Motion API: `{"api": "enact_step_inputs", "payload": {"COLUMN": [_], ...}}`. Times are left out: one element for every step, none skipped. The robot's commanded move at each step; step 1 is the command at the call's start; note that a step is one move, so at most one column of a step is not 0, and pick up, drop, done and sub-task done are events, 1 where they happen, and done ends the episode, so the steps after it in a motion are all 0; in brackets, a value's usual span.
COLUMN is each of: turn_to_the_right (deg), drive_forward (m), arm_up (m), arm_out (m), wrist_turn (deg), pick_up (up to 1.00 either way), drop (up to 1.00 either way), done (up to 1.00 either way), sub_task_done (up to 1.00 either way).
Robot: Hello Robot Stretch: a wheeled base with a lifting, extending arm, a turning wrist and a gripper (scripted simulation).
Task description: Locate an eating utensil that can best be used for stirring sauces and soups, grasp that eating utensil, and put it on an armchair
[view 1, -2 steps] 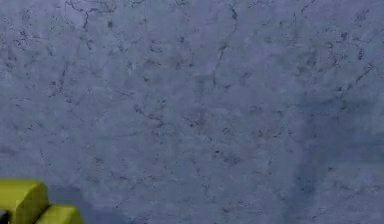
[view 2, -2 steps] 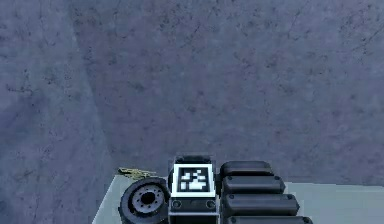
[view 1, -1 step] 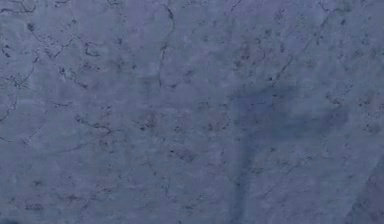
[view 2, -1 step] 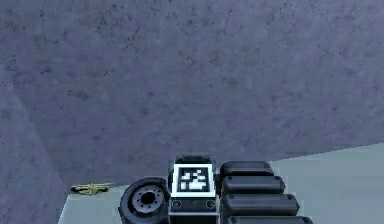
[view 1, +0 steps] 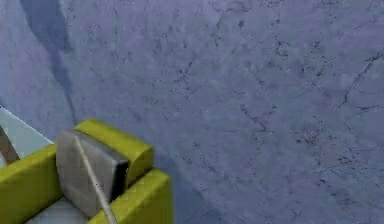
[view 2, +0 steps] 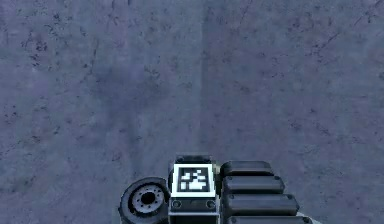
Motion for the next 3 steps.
{"api": "enact_step_inputs", "payload": {"turn_to_the_right": [-45.0, -9.0, 0.0], "drive_forward": [0.00, 0.00, 0.30], "arm_up": [0.00, 0.00, 0.00], "arm_out": [0.00, 0.00, 0.00], "wrist_turn": [0.0, 0.0, 0.0], "pick_up": [0.00, 0.00, 0.00], "drop": [0.00, 0.00, 0.00], "done": [0.00, 0.00, 0.00], "sub_task_done": [0.00, 0.00, 0.00]}}
